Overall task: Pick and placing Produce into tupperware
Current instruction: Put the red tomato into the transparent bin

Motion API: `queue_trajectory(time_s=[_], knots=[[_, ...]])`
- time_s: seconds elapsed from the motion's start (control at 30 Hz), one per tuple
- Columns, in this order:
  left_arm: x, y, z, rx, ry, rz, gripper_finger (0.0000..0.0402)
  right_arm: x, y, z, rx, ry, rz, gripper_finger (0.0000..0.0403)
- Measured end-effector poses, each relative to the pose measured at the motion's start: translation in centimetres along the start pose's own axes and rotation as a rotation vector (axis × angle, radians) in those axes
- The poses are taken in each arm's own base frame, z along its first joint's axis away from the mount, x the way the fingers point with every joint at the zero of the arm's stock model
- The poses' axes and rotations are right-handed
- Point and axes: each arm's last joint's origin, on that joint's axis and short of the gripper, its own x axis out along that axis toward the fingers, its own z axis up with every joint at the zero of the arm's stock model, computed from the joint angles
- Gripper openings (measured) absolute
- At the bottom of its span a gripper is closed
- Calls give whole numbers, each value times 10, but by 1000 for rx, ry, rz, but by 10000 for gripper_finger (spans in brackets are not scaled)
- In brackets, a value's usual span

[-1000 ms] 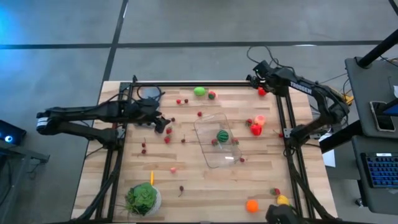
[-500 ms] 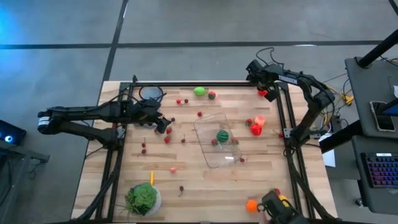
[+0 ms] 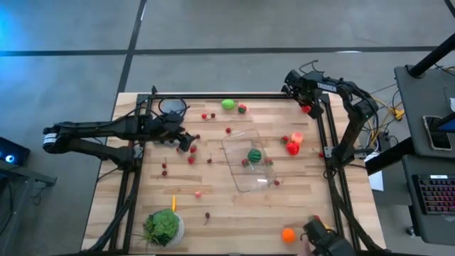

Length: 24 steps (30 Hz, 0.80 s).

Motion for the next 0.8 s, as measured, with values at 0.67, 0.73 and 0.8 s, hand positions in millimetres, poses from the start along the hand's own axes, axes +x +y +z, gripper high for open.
queue_trajectory(time_s=[0.67,0.73,0.8], knots=[[1,1,0,5,-13,19,319,9,-6,9,28,-26,-39,315],[1,1,0,5,-12,19,319,10,-6,9,40,-25,-41,298],[1,1,0,5,-12,20,319,10,-7,8,46,-25,-46,282]])
